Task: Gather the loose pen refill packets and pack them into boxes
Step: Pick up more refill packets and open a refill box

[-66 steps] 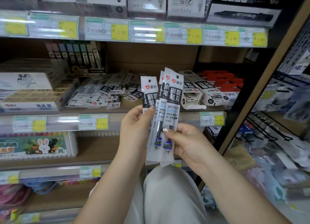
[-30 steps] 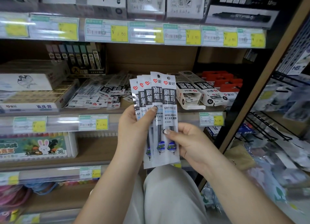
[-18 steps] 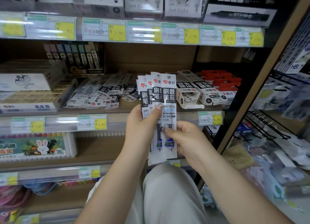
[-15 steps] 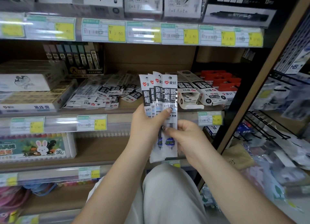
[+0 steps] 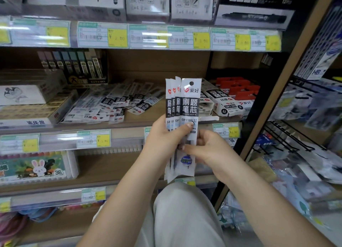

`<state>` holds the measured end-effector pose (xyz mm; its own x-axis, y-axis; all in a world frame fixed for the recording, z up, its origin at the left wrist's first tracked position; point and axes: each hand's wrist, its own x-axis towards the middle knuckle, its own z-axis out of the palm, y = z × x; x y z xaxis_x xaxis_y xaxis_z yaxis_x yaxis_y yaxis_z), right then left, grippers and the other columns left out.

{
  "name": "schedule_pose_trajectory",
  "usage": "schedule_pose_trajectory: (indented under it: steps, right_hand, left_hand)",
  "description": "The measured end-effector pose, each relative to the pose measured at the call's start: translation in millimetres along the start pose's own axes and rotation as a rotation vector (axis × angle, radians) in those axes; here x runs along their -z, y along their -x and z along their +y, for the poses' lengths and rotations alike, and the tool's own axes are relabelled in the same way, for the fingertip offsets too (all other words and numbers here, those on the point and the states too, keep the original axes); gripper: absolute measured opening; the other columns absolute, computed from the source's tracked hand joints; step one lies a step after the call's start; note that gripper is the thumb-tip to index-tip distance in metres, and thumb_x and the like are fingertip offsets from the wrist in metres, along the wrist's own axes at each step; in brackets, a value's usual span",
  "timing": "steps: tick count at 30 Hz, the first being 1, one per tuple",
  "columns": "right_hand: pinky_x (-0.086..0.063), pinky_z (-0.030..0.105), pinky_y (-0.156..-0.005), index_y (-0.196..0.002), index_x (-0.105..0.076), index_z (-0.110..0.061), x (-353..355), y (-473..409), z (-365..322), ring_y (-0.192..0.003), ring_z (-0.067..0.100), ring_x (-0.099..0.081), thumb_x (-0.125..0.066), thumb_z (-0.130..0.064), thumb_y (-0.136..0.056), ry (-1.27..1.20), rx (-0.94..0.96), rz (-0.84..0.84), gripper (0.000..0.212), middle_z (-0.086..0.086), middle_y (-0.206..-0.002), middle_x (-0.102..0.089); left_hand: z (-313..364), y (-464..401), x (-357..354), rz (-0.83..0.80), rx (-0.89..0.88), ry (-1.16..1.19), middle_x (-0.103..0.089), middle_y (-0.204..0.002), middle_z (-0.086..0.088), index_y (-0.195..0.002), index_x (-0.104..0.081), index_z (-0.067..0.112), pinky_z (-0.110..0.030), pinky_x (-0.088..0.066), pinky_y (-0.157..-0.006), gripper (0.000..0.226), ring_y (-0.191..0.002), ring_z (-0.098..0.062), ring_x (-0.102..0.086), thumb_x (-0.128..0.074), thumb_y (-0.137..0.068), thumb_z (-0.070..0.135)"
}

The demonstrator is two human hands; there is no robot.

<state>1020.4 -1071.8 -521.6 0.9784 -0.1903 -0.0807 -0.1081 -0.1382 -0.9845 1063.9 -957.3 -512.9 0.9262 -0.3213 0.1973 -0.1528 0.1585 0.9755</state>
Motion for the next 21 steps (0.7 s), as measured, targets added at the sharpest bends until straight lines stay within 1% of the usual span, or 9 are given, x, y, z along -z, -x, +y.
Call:
schedule_pose_trajectory:
  steps: [2, 4, 6, 9, 11, 13, 16, 18, 21]
  right_hand:
    - [-0.046, 0.06, -0.09, -0.106, -0.058, 0.0, 4.3, 1.8, -1.1, -0.1, 0.044, -0.061, -0.075, -0.007, -0.074, -0.049, -0.024, -0.059, 0.037, 0.028, -0.107, -0.064]
    - [-0.051, 0.05, -0.089, -0.105, -0.058, -0.005, 11.4, 2.3, -1.8, -0.093, 0.033, -0.067, -0.071, -0.002, -0.076, -0.112, -0.036, -0.118, 0.031, 0.021, -0.103, -0.068]
    - [-0.056, 0.04, -0.081, -0.1, -0.06, -0.01, 17.5, 3.9, -4.0, -0.084, 0.022, -0.068, -0.068, 0.002, -0.077, -0.174, -0.014, -0.178, 0.027, 0.011, -0.095, -0.069]
    - [-0.057, 0.033, -0.077, -0.104, -0.059, -0.011, 21.7, 6.9, -5.5, -0.085, 0.016, -0.068, -0.072, -0.005, -0.066, -0.234, 0.038, -0.245, 0.04, 0.005, -0.094, -0.07]
    - [-0.057, 0.029, -0.074, -0.104, -0.058, -0.014, 21.2, 9.2, -7.6, -0.085, 0.011, -0.068, -0.072, -0.009, -0.059, -0.266, 0.06, -0.279, 0.047, -0.004, -0.089, -0.072]
    - [-0.058, 0.028, -0.071, -0.102, -0.057, -0.017, 19.8, 12.0, -10.7, -0.081, 0.008, -0.068, -0.07, -0.007, -0.058, -0.29, 0.058, -0.296, 0.046, -0.008, -0.083, -0.072]
    - [-0.058, 0.03, -0.069, -0.099, -0.055, -0.018, 17.1, 12.5, -12.5, -0.076, 0.007, -0.068, -0.069, 0.004, -0.066, -0.284, 0.046, -0.308, 0.042, -0.007, -0.076, -0.069]
    - [-0.059, 0.031, -0.067, -0.102, -0.055, -0.015, 17.6, 11.1, -12.2, -0.074, 0.01, -0.068, -0.068, 0.01, -0.071, -0.252, 0.023, -0.301, 0.042, -0.005, -0.075, -0.068]
    - [-0.057, 0.039, -0.075, -0.111, -0.054, -0.008, 19.5, 9.4, -12.5, -0.084, 0.02, -0.064, -0.073, 0.003, -0.072, -0.05, 0.023, -0.276, 0.045, 0.003, -0.081, -0.059]
  left_hand:
    - [0.1, 1.4, 0.5, -0.024, 0.028, 0.051, -0.073, -0.092, -0.004, -0.093, -0.066, 0.017, -0.037, -0.055, -0.078, 0.01, -0.086, -0.022, -0.069, -0.065, -0.085, 0.011]
    - [1.5, 2.6, 2.1, -0.055, 0.059, 0.139, -0.072, -0.094, -0.008, -0.095, -0.066, 0.012, -0.039, -0.055, -0.077, 0.01, -0.084, -0.023, -0.068, -0.062, -0.086, 0.012]
    - [3.5, 3.6, 3.0, -0.075, 0.088, 0.222, -0.072, -0.093, -0.011, -0.096, -0.065, 0.01, -0.041, -0.056, -0.076, 0.014, -0.081, -0.024, -0.068, -0.061, -0.083, 0.016]
    - [6.7, 4.1, 2.5, -0.09, 0.096, 0.283, -0.073, -0.085, -0.007, -0.093, -0.064, 0.009, -0.033, -0.058, -0.067, 0.011, -0.071, -0.018, -0.068, -0.059, -0.084, 0.012]
    - [8.2, 4.5, 1.4, -0.11, 0.087, 0.3, -0.073, -0.083, -0.006, -0.092, -0.064, 0.009, -0.03, -0.057, -0.064, 0.017, -0.07, -0.018, -0.068, -0.061, -0.078, 0.017]
    - [9.8, 5.4, 0.6, -0.126, 0.082, 0.31, -0.073, -0.083, -0.007, -0.093, -0.064, 0.008, -0.03, -0.057, -0.063, 0.025, -0.07, -0.018, -0.069, -0.062, -0.072, 0.022]
    - [11.2, 9.0, -2.2, -0.174, 0.103, 0.337, -0.073, -0.083, -0.01, -0.093, -0.063, 0.007, -0.032, -0.059, -0.063, 0.027, -0.07, -0.019, -0.071, -0.063, -0.07, 0.024]
    - [11.7, 10.9, -4.9, -0.181, 0.112, 0.328, -0.073, -0.079, -0.01, -0.09, -0.062, 0.008, -0.033, -0.059, -0.062, 0.025, -0.067, -0.02, -0.07, -0.064, -0.07, 0.023]
    - [10.9, 11.1, -7.0, -0.165, 0.092, 0.266, -0.067, -0.068, -0.006, -0.083, -0.06, 0.009, -0.029, -0.055, -0.055, 0.01, -0.057, -0.017, -0.065, -0.065, -0.076, 0.015]
